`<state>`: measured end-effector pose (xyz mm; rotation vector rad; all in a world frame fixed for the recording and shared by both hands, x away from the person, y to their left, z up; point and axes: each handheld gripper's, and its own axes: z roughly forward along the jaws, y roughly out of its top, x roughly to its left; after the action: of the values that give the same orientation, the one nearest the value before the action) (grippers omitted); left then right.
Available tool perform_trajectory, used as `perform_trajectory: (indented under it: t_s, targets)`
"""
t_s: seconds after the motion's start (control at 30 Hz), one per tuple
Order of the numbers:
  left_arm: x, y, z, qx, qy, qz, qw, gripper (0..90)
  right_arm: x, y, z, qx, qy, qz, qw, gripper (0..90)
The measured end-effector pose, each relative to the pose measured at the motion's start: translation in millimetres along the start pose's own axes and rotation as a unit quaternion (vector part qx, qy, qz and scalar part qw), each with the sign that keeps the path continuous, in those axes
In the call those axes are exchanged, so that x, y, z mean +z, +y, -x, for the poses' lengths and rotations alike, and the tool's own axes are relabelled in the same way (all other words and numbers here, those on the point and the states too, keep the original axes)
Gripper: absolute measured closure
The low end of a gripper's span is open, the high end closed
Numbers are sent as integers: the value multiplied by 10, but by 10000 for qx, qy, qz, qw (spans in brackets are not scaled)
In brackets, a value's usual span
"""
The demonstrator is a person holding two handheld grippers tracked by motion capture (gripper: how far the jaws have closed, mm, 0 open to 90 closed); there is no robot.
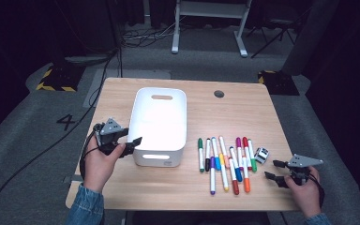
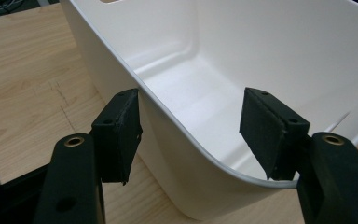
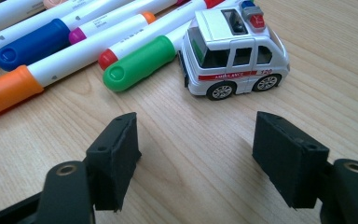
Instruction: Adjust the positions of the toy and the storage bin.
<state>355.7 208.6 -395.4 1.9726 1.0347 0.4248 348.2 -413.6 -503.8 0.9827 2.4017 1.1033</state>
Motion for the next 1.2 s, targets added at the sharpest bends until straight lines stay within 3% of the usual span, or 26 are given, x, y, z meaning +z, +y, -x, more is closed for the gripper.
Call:
perform_trajectory:
  t_s: [0.1, 0.7, 1.2]
  targets:
    - [-54, -37, 71, 86, -18, -60, 9999, 386, 1, 0, 3, -15, -2, 6, 10000, 312]
    - [-178, -193, 490, 57, -118, 12, 9999, 356, 1, -1, 3, -16, 1, 7, 10000, 313]
    - [-206, -226, 776, 285, -208, -44, 9994, 336, 1, -1, 3, -19, 1, 6, 10000, 313]
